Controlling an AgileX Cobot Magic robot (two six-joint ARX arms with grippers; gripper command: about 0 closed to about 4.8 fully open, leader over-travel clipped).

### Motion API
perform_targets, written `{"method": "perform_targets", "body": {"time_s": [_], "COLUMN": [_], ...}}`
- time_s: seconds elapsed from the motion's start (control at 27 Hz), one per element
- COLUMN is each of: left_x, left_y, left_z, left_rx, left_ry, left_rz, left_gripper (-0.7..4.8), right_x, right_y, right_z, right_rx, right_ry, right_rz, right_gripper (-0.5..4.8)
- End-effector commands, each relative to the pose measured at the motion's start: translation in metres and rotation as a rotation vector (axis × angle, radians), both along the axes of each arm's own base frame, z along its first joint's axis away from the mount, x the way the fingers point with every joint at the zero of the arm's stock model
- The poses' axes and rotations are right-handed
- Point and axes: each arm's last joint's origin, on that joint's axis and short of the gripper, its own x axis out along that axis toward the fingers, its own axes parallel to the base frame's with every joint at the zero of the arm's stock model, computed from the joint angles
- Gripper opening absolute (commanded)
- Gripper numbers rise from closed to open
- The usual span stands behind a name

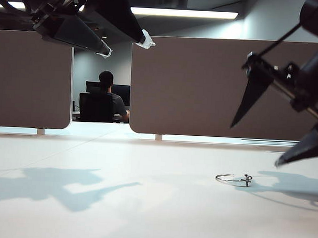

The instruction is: Hang the earring on the hook.

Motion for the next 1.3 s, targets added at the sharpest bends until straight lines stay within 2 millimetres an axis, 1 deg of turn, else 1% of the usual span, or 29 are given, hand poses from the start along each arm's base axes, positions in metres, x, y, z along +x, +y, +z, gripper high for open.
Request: {"method": "perform_targets", "body": {"time_s": [0.04,0.33,0.37,0.56,0.59,0.7,0.74,1.04,1.3], "left_x": [0.0,0.0,0.0,-0.001,-0.001,-0.001,-0.001,-0.001,-0.001], "left_y": [0.0,0.0,0.0,0.0,0.0,0.001,0.001,0.001,0.002], "left_z": [0.003,0.003,0.003,0.002,0.001,0.0,0.0,-0.001,-0.002], "left_rx": [-0.006,-0.004,-0.003,0.006,0.008,0.017,0.019,0.05,0.059], "left_ry": [-0.014,-0.016,-0.015,-0.004,-0.003,0.005,0.007,-0.002,-0.002], "left_rz": [-0.004,-0.005,-0.005,-0.005,-0.002,0.002,0.002,0.01,0.023], "left_gripper": [4.79,4.79,4.79,4.79,4.79,4.79,4.79,4.79,4.79], "right_x": [0.003,0.007,0.007,0.011,0.012,0.013,0.013,0.015,0.013], "right_y": [0.005,0.018,0.018,0.02,0.02,0.02,0.02,0.021,0.02], "right_z": [-0.004,-0.019,-0.021,-0.031,-0.032,-0.038,-0.04,-0.053,-0.067], "right_rx": [-0.01,-0.092,-0.099,-0.097,-0.101,-0.107,-0.108,-0.128,-0.163], "right_ry": [0.015,0.022,0.022,0.062,0.068,0.094,0.102,0.151,0.234], "right_rz": [-0.003,-0.011,-0.017,-0.043,-0.043,-0.046,-0.048,-0.049,-0.043], "right_gripper": [4.4,4.36,4.27,4.23,4.06,3.24,3.08,3.05,3.01]}}
